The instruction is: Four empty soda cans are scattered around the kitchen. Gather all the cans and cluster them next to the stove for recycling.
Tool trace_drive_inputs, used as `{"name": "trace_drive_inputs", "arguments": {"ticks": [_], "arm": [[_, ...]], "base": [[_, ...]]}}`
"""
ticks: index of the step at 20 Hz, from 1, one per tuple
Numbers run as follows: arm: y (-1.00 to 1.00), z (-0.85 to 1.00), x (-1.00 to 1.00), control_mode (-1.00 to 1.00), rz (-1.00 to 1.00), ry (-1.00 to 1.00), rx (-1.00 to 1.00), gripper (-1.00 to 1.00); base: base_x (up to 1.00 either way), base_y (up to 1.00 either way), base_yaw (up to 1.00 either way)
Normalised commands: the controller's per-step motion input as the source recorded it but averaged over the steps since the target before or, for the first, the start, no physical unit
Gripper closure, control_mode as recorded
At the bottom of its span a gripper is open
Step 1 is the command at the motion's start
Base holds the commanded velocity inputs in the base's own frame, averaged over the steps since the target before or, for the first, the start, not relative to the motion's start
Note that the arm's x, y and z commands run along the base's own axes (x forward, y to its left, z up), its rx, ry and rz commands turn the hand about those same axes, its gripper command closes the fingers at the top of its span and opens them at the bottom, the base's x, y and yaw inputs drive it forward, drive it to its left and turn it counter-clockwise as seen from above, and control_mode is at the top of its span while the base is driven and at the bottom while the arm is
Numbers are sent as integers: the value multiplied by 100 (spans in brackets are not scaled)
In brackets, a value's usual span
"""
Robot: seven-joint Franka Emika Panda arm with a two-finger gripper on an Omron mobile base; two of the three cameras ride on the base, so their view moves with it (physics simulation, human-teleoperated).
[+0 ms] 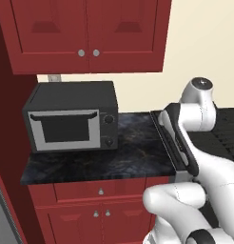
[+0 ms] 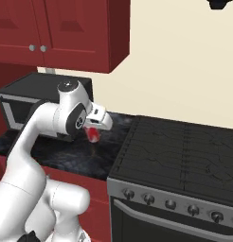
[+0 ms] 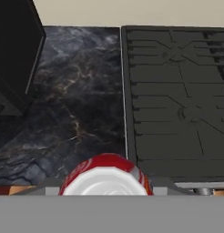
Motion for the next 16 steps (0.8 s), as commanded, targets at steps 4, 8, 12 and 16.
{"name": "trace_drive_inputs", "arguments": {"ticks": [4, 8, 12, 16], "arm": [[0, -1, 39, -100, 14, 0, 0, 100], [0, -2, 56, -100, 9, 0, 0, 100], [0, -7, 62, -100, 5, 0, 0, 100], [0, -11, 59, -100, 4, 0, 0, 100]], "base": [[0, 0, 0], [0, 0, 0], [0, 0, 0], [0, 0, 0]]}}
